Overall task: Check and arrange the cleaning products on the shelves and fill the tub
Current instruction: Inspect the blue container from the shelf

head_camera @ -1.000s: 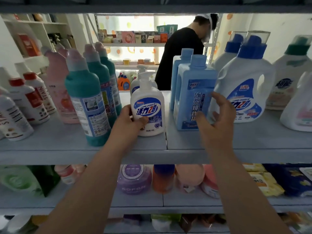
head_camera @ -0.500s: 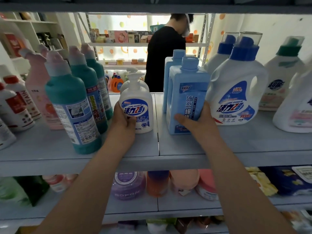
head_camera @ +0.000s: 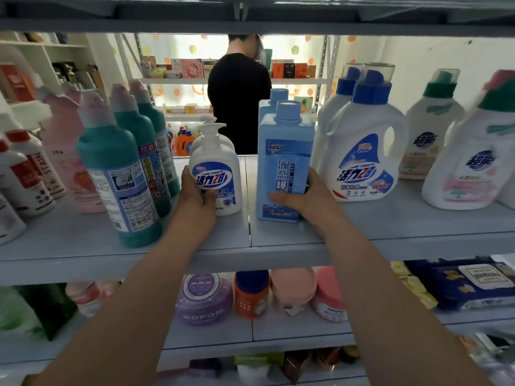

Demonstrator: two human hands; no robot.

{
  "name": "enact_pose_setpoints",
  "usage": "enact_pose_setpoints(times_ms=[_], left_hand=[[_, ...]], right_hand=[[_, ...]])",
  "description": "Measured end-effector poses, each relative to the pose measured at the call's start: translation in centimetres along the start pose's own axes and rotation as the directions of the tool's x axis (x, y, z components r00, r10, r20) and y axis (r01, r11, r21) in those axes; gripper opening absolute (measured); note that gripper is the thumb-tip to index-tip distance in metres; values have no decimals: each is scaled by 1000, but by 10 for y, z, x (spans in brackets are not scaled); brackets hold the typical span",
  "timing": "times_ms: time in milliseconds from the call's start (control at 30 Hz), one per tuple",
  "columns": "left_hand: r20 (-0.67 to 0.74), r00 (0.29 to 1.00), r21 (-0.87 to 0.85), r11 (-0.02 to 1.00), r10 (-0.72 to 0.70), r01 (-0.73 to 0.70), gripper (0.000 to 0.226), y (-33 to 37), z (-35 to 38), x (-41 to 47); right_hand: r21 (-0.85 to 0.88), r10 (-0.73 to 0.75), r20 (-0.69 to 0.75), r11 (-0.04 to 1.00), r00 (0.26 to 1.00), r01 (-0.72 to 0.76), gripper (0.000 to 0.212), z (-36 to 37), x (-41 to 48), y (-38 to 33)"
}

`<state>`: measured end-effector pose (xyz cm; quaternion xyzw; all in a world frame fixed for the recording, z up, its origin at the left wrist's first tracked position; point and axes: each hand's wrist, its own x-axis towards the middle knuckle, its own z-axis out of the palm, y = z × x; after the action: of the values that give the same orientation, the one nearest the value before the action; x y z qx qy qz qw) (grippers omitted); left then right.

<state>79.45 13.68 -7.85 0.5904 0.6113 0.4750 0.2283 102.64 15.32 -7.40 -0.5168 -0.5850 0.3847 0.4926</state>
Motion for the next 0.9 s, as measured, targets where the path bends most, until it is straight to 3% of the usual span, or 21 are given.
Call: enact_pose_setpoints(times_ms=[133,233,333,433,500,600,667,700,767,800,900], left_hand=[[11,1000,31,999,-14,14,49,-2,-1,-2],[51,997,244,968,-63,49,36,-8,-3,-9],[117,993,604,795,-7,-65,42,-14,-4,-35],[278,951,759,575,138,-306,66,-25,-8,-64],[314,928,678,638,199,-366,69,-28,-14,-79],[300,925,467,810,233,-356,47,-15,-22,-108],[269,947,155,962,177,-224,41,-2,-25,-131],[287,946,-54,988,152,-142,40,5,-26,-143],[314,937,-398,917,151,-15,45,17,-24,-167],[303,942,-485,874,145,21,47,20,-21,-178],[226,970,-571,819,88,59,38,24,-13,-205]], right_hand=[[-40,13,-29,999,999,-14,84,1,-8,-1],[-34,18,-21,999,1000,-19,85,0,-15,-2],[-7,14,-21,1000,1000,-14,86,-2,-26,-4],[20,-3,-15,1000,1000,3,83,-2,-45,-9],[51,-11,-9,999,1000,12,80,-1,-62,-13],[145,1,-10,990,1000,0,81,3,-91,-17],[205,3,13,979,1000,-6,85,6,-113,-21],[239,5,33,971,999,-13,86,7,-124,-21],[308,12,72,951,997,-33,79,9,-148,-22],[335,21,84,941,996,-49,76,12,-159,-22],[388,68,117,915,991,-108,78,20,-188,-18]])
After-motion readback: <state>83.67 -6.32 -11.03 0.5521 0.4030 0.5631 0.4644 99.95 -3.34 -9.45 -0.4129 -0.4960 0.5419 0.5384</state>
